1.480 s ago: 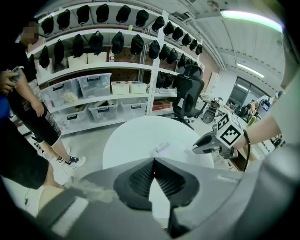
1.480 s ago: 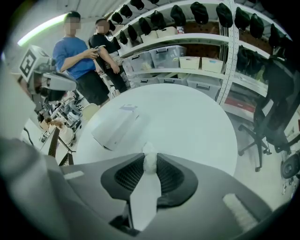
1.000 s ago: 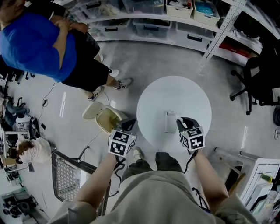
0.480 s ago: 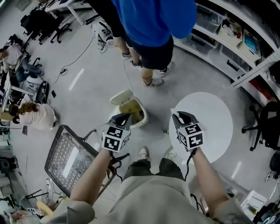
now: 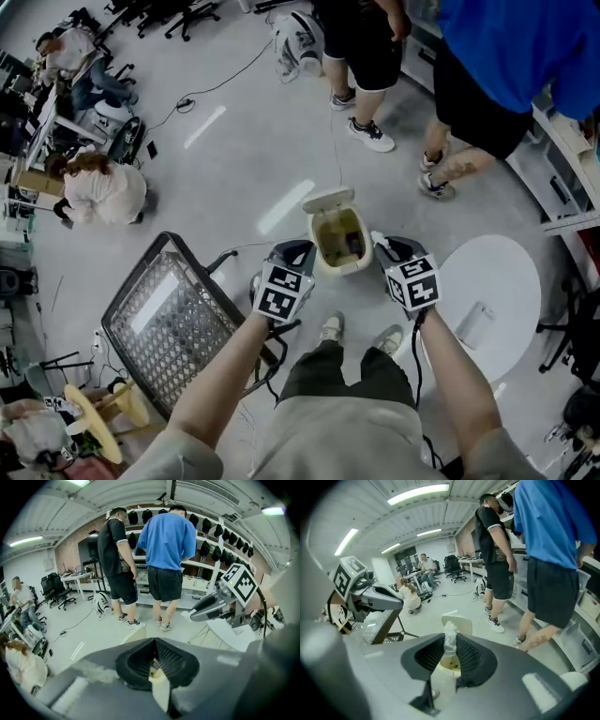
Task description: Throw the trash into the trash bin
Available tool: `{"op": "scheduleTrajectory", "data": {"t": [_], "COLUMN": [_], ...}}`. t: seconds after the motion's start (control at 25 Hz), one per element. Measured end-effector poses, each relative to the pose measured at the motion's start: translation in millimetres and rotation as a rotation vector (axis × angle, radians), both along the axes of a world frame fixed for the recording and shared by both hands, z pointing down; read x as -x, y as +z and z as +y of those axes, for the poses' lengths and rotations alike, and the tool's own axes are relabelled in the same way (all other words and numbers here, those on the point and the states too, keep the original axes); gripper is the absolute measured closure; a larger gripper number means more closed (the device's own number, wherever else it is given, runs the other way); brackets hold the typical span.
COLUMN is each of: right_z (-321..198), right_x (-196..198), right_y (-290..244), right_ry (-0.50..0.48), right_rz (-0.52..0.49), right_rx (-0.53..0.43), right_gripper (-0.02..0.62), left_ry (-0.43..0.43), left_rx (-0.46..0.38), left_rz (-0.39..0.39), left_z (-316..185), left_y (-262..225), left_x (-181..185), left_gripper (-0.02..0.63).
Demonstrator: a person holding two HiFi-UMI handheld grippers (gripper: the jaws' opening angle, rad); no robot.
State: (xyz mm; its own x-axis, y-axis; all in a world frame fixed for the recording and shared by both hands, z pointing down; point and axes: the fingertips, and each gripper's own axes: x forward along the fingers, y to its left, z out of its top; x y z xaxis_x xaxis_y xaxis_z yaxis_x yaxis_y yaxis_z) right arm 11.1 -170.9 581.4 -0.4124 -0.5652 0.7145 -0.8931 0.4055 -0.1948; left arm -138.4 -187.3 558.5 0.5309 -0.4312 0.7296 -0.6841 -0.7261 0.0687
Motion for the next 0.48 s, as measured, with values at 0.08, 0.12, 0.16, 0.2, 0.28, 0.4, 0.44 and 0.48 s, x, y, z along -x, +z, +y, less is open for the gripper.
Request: {"op": "scheduleTrajectory", "data": {"t": [0.08,0.12,0.16,0.2,0.28,0.4,0.44,0.48], "right_z": [-11.0,-15.6,-20.0,-24.2,-30.8,-35.3,-36.5,-37.8], "right_x": [22.1,30.1,36.1,40.5,46.0,50.6,51.3,51.9], "right_y": [24.6,39.8,55.5,70.7,99.4,135.7,145.5,153.9], "right_ry": [-0.033,-0.05,-0.064,-0.073,-0.078,-0.079,-0.08,-0.082], "right_rz": [0.016,0.026,0.039,0.052,0.071,0.087,0.094,0.102], "right_rx": [0.032,0.045,0.056,0.067,0.095,0.138,0.146,0.15], "right_gripper": [0.514,0.514,0.514,0.512,0.512,0.512,0.511,0.509], "left_ry": [-0.023,-0.034,-0.043,-0.049,-0.059,-0.071,-0.076,-0.08], "left_rx": [0.023,0.034,0.045,0.056,0.076,0.099,0.106,0.112], "left_rz": [0.001,0.001,0.002,0.004,0.009,0.011,0.011,0.012], "left_z": [-6.5,-9.4,-12.3,-15.2,-19.5,-22.4,-23.0,-23.4], "left_y": [15.0,25.4,36.0,46.1,64.0,86.4,92.9,99.1], "left_x": [16.7,22.8,27.6,31.3,37.1,42.2,43.2,44.2], "left_gripper": [0.603,0.603,0.604,0.603,0.603,0.603,0.604,0.604]}}
